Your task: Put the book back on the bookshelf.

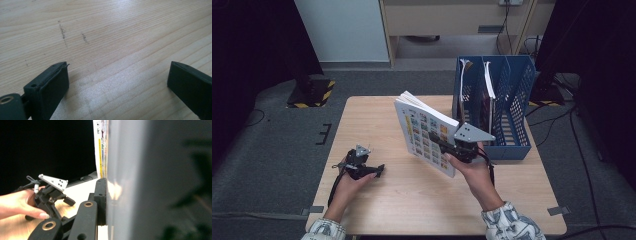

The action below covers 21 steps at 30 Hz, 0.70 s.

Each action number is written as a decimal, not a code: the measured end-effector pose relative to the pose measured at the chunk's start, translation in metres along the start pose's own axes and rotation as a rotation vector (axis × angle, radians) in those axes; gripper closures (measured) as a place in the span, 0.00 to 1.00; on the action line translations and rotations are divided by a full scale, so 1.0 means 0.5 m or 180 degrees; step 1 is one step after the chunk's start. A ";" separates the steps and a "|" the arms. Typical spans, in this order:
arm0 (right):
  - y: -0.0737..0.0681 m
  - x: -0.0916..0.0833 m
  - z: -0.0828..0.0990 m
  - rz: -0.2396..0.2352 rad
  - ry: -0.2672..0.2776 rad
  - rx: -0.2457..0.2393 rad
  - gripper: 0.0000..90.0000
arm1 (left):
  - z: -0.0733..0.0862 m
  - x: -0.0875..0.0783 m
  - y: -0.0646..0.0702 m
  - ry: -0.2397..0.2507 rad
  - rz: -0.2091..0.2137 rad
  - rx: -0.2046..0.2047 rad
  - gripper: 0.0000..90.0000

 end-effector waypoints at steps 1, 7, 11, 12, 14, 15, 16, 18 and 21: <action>-0.001 -0.008 0.003 0.0000 -0.0010 -0.0007 0.82 | 0.000 0.000 0.000 0.0006 -0.0001 -0.0003 0.03; 0.004 -0.042 0.018 0.0044 -0.0038 0.0033 0.82 | 0.000 0.002 0.001 0.0034 -0.0006 -0.0011 0.03; 0.008 -0.050 0.023 0.0076 -0.0044 0.0052 0.82 | 0.001 0.002 0.001 0.0039 -0.0008 -0.0013 0.03; 0.010 -0.053 0.024 0.0088 -0.0047 0.0051 0.82 | 0.001 0.002 0.001 0.0039 -0.0007 -0.0011 0.03; 0.010 -0.055 0.024 0.0095 -0.0041 0.0057 0.82 | 0.001 0.002 0.001 0.0039 -0.0007 -0.0011 0.03; 0.010 -0.056 0.024 0.0095 -0.0043 0.0058 0.82 | 0.001 0.002 0.001 0.0039 -0.0007 -0.0012 0.03; 0.010 -0.056 0.023 0.0094 -0.0044 0.0058 0.82 | 0.001 0.002 0.001 0.0039 -0.0007 -0.0011 0.03; 0.009 -0.056 0.023 0.0086 -0.0039 0.0070 0.82 | 0.001 0.002 0.001 0.0037 -0.0015 -0.0016 0.03; 0.007 -0.055 0.024 0.0077 -0.0055 0.0048 0.82 | 0.001 0.001 0.002 0.0035 -0.0021 -0.0020 0.03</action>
Point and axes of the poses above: each handheld gripper's, and its own axes: x roughly forward along the jaws, z roughly out of its underside, y roughly to its right, the point moved 3 cm from there along x, roughly forward along the jaws, and after that the axes turned 5 degrees about -z, right-handed, at the moved point
